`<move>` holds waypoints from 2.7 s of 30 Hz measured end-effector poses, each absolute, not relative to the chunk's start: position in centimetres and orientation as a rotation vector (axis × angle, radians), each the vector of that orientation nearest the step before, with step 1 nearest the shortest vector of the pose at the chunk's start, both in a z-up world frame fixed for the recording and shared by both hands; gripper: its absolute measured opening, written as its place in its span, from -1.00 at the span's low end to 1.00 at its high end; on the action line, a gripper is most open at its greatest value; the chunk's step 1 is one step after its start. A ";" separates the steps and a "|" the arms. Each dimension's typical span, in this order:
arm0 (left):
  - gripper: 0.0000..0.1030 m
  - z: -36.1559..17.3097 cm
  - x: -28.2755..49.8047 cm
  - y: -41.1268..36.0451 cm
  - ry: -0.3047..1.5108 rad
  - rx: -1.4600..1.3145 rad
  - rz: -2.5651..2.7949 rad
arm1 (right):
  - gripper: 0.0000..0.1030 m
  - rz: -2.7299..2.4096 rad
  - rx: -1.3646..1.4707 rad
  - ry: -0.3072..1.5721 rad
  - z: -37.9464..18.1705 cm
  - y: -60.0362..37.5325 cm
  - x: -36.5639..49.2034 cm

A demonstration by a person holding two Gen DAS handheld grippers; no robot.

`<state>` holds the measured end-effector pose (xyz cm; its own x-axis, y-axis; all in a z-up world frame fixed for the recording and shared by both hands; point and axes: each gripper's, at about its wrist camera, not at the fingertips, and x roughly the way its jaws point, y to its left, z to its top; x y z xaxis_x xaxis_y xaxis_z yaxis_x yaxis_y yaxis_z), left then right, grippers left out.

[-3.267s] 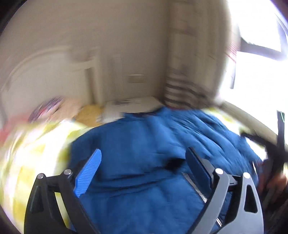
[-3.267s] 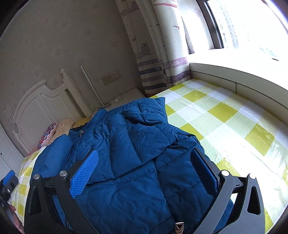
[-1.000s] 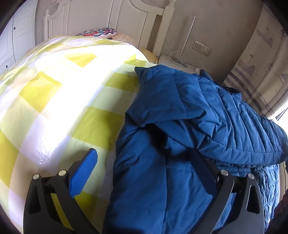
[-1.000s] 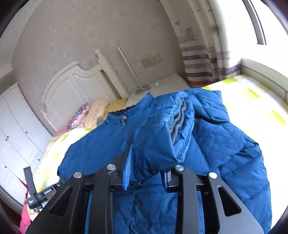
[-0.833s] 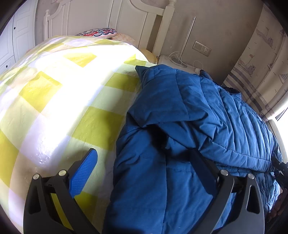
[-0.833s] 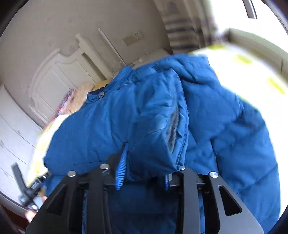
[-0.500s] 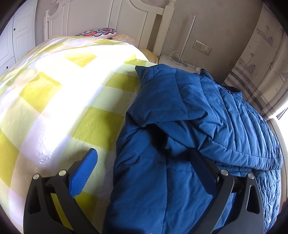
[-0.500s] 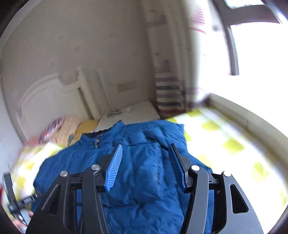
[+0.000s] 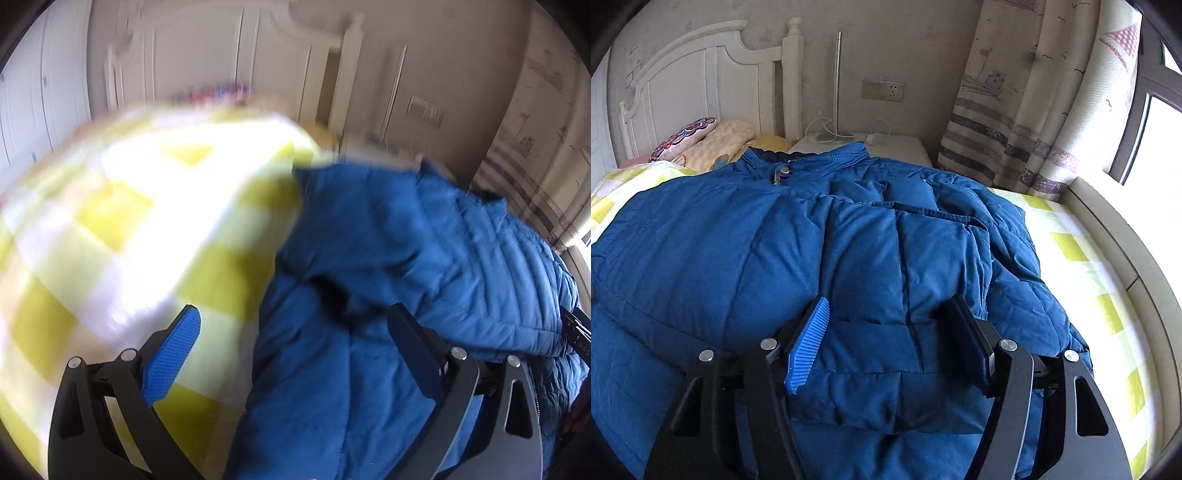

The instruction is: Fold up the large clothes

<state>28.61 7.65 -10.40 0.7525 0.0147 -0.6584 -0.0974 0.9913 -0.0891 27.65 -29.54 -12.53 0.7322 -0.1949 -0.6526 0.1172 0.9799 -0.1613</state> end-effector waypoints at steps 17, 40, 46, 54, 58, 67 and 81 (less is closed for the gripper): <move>0.96 -12.1 40.6 -6.5 0.786 0.201 -0.157 | 0.42 -0.158 -0.107 0.735 -12.9 -29.5 28.0; 0.96 -12.1 40.6 -5.6 0.791 0.138 -0.187 | 0.51 -0.117 -0.164 0.781 -13.1 -26.7 37.1; 0.96 -10.7 39.2 -4.5 0.688 0.116 -0.167 | 0.52 -0.110 -0.142 0.784 -13.3 -27.0 37.0; 0.95 -11.7 40.8 0.4 0.768 -0.008 -0.064 | 0.53 -0.115 -0.146 0.780 -13.4 -27.0 36.8; 0.96 -12.2 41.2 -1.8 0.786 0.132 -0.003 | 0.58 -0.129 -0.154 0.776 -13.4 -27.0 36.8; 0.96 -12.5 41.3 -1.0 0.809 0.099 0.001 | 0.68 -0.238 -0.156 0.614 -11.6 -27.2 34.2; 0.96 -12.1 40.8 -1.0 0.789 0.093 0.004 | 0.69 -0.183 -0.162 0.780 -13.4 -27.5 29.9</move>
